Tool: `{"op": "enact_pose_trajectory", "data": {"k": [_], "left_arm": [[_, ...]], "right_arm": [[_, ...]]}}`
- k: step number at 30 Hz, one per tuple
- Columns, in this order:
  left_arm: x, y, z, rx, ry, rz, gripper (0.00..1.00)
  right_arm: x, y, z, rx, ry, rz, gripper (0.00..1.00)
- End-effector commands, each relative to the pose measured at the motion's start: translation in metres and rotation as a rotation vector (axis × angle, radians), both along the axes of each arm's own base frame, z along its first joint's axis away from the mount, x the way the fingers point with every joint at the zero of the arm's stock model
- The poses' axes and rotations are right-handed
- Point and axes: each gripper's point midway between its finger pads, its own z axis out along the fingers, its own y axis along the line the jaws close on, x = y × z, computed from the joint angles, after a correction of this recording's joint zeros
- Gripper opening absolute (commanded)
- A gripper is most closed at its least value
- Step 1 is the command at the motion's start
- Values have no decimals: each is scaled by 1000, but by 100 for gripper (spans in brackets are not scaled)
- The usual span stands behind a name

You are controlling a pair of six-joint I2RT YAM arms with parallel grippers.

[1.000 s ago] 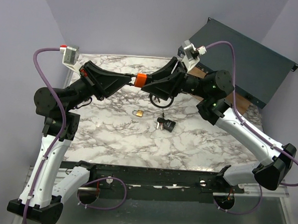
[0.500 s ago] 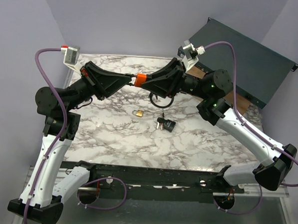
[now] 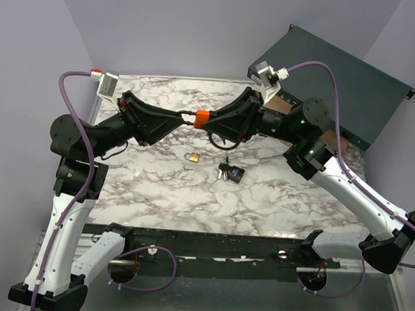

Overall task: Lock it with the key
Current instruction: Lock the lock.

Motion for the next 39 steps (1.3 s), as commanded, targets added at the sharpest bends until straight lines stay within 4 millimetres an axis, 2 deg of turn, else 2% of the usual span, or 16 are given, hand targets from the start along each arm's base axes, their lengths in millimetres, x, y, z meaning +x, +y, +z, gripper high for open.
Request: {"op": "enact_pose_trajectory", "data": {"k": [1,5,12,17,21,28,34,39], "left_arm": [[-17,1,-15,121,-28,-19,35],[-26,0,-20,156,-41,-55,38],[-51,-6,-21,224,-134,-146,40],[-54,-10,-27,268,-156,-153,39],[-48,-10,-34,291,-144,-139,35],[-39,-10,-46,319,-91,-118,36],[-47,-19,-33,236,-16,-228,41],[-45,-16,-28,258,-56,-187,41]], "right_arm": [[-18,-18,17,26,-21,-9,1],[-26,-20,6,-20,7,24,1],[-24,-16,-22,-94,97,32,1],[-24,-17,-31,-108,130,33,1],[-26,-20,-29,-108,130,22,1],[-33,-31,-22,-101,108,3,1],[-33,-36,-24,-131,78,-24,1],[-37,-35,-23,-137,77,2,1]]}}
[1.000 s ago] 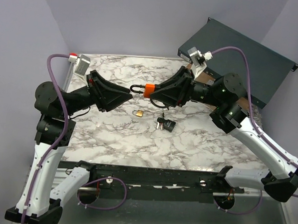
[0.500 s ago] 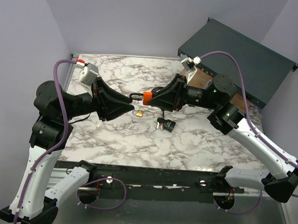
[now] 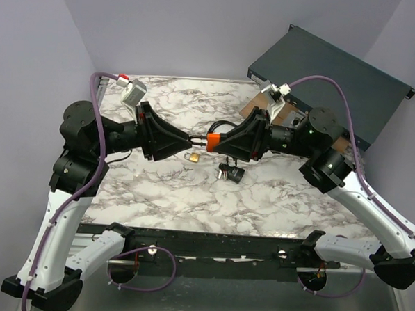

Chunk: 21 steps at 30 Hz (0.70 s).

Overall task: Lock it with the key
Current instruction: Lock the lock.

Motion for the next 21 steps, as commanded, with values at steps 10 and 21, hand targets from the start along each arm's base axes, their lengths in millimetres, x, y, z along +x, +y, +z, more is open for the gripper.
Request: {"op": "enact_pose_trajectory", "data": {"k": [10,21], "left_arm": [[-18,1,18,5,-113,-66,35],[-8,1,15,32,-174,-34,35]], "right_arm": [[-8,-2,21,27,-35,24,1],[-11,-1,24,32,-18,48,1]]}}
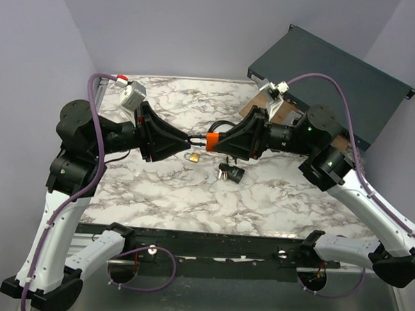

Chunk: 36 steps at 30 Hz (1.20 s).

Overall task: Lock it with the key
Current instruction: Lock the lock.

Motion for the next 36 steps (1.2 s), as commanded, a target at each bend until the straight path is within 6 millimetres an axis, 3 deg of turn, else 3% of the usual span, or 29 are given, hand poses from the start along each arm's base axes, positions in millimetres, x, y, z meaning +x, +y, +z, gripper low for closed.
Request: {"op": "enact_pose_trajectory", "data": {"k": [1,26,36], "left_arm": [[-5,0,11,-2,-81,-18,35],[-4,-7,2,-17,-47,-85,30],[-9,-8,4,-35,-21,-103,0]], "right_arm": [[-11,-3,27,53,-43,37,1],[-9,-1,26,46,0,30,1],[-10,0,24,41,-19,41,1]]}}
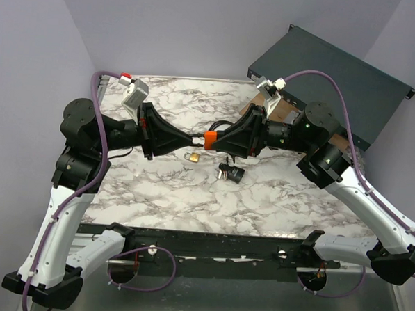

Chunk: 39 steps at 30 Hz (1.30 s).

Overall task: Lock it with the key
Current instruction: Lock the lock.

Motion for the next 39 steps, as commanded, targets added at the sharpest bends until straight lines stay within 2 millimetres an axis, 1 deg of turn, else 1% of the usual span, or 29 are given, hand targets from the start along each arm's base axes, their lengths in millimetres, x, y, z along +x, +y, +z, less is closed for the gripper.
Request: {"op": "enact_pose_trajectory", "data": {"k": [1,6,10,13,17,22,26,35,39], "left_arm": [[-11,-2,3,-12,-8,-45,0],[-10,-6,-2,-10,-2,-33,0],[-7,-10,-6,-20,13,-30,0],[-6,-14,-5,-35,30,-36,0],[0,-17,-5,-46,57,-17,0],[1,-21,-2,-71,82,-24,0],[4,-24,-4,-64,96,-11,0],[1,-27,-4,-51,93,-13,0],[0,-32,-1,-57,99,-23,0]], "right_arm": [[-11,-5,21,41,-51,21,1],[-10,-3,22,44,-54,28,1],[-12,3,19,45,-38,53,1],[-12,4,17,47,-48,40,1],[-14,6,18,49,-53,45,1],[-14,10,12,33,-57,38,1],[-15,11,13,33,-63,38,1],[-15,15,8,18,-65,36,1],[-16,19,5,7,-64,35,1]]}}
